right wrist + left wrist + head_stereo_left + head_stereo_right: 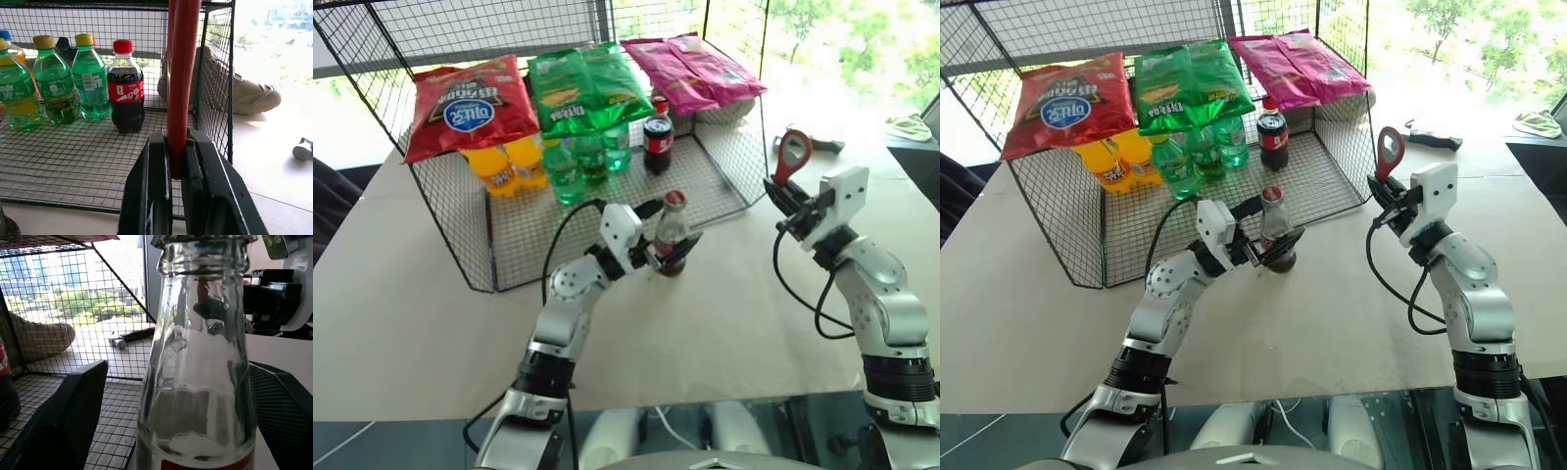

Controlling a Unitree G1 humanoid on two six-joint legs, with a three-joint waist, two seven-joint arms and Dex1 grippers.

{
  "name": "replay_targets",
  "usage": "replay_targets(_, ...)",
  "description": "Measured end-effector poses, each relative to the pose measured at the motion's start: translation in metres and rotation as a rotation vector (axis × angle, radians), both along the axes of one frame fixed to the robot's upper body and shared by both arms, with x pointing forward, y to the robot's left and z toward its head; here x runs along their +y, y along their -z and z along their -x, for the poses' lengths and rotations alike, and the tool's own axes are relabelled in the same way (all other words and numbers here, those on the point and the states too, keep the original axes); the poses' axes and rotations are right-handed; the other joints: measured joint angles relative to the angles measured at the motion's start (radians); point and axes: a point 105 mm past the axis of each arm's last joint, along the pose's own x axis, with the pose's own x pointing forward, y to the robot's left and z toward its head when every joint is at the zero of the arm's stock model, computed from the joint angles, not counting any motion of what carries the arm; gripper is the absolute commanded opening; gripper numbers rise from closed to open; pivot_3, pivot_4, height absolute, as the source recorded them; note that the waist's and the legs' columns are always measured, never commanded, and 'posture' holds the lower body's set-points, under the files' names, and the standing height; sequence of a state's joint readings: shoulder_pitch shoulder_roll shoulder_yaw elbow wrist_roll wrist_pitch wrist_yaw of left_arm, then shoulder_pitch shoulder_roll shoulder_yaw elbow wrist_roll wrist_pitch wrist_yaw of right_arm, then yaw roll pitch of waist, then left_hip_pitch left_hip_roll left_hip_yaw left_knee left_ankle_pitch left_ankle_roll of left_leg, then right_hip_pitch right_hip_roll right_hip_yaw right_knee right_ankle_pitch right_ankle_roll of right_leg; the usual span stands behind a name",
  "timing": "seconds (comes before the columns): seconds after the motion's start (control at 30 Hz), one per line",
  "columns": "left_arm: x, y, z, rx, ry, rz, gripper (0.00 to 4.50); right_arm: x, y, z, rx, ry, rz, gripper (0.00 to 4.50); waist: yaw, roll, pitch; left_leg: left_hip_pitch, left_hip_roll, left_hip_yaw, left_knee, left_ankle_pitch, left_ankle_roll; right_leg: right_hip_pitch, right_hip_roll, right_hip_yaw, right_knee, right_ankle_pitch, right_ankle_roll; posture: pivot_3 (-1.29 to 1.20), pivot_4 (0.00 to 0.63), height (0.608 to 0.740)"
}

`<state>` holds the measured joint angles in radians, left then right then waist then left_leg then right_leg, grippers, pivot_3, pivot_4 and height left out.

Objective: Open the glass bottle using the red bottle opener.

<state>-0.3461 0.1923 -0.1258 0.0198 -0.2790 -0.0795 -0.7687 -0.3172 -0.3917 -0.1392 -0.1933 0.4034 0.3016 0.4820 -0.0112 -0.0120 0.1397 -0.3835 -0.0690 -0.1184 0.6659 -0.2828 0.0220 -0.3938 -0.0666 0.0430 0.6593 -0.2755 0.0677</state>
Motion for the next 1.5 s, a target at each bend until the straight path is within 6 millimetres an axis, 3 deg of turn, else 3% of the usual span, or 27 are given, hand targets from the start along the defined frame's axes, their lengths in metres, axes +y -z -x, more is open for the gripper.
replay_targets(0.67, -0.005, -0.013, 0.010, -0.011, 0.059, 0.094, 4.43, 0.001, 0.002, 0.000, 0.010, -0.002, -0.001, 0.00, 0.000, 0.000, 0.000, 0.000, 0.000, 0.000, 0.000, 0.000, 0.000, 0.000, 0.002, 0.000, 0.000, 0.000, 0.000, 0.00, 0.150, 0.740)
replay_targets(0.77, -0.005, -0.014, 0.010, -0.016, 0.057, 0.095, 3.69, 0.001, 0.003, -0.001, 0.018, -0.001, -0.001, 0.00, 0.000, 0.000, 0.000, 0.000, 0.000, 0.000, 0.000, 0.000, 0.000, 0.000, 0.002, 0.000, 0.000, 0.000, 0.000, 0.00, 0.150, 0.740)
replay_targets(0.8, -0.005, -0.014, 0.010, -0.016, 0.057, 0.095, 3.11, 0.001, 0.003, -0.001, 0.019, -0.001, -0.001, 0.00, 0.000, 0.000, 0.000, 0.000, 0.000, 0.000, 0.000, 0.000, 0.000, 0.000, 0.002, 0.000, 0.000, 0.000, 0.000, 0.00, 0.150, 0.740)
replay_targets(0.93, -0.005, -0.017, 0.011, -0.028, 0.061, 0.102, 1.66, 0.001, 0.003, -0.001, 0.023, -0.002, 0.000, 0.00, 0.000, 0.000, 0.000, 0.000, 0.000, 0.000, 0.000, 0.000, 0.000, 0.000, 0.002, 0.000, 0.000, 0.000, 0.000, 0.00, 0.150, 0.740)
replay_targets(1.07, -0.003, -0.015, 0.012, -0.037, 0.055, 0.097, 1.66, 0.005, 0.001, -0.001, 0.014, -0.014, 0.011, 0.00, 0.000, 0.000, -0.001, 0.002, 0.000, 0.000, 0.000, 0.000, 0.000, 0.001, 0.002, 0.000, 0.000, 0.000, 0.000, 0.00, 0.150, 0.740)
replay_targets(1.23, -0.001, -0.015, 0.014, -0.045, 0.050, 0.093, 1.66, 0.026, -0.001, 0.006, -0.015, -0.076, 0.081, 0.00, 0.000, 0.000, -0.001, 0.002, 0.000, 0.000, 0.000, 0.000, 0.000, 0.001, 0.002, 0.000, 0.000, 0.000, 0.000, 0.00, 0.150, 0.740)
replay_targets(1.43, -0.001, -0.015, 0.012, -0.051, 0.035, 0.091, 1.66, 0.082, 0.004, 0.025, -0.186, -0.213, 0.339, 0.00, -0.001, -0.001, -0.002, 0.003, 0.000, 0.000, 0.000, 0.000, 0.000, 0.001, 0.002, 0.000, 0.000, 0.000, 0.000, 0.00, 0.150, 0.740)
replay_targets(1.5, -0.002, -0.015, 0.010, -0.049, 0.030, 0.091, 1.66, 0.092, 0.008, 0.029, -0.227, -0.242, 0.391, 0.00, 0.000, -0.002, -0.003, 0.003, 0.000, 0.000, 0.001, 0.000, 0.000, 0.002, 0.002, -0.001, 0.000, 0.000, 0.000, 0.00, 0.150, 0.740)
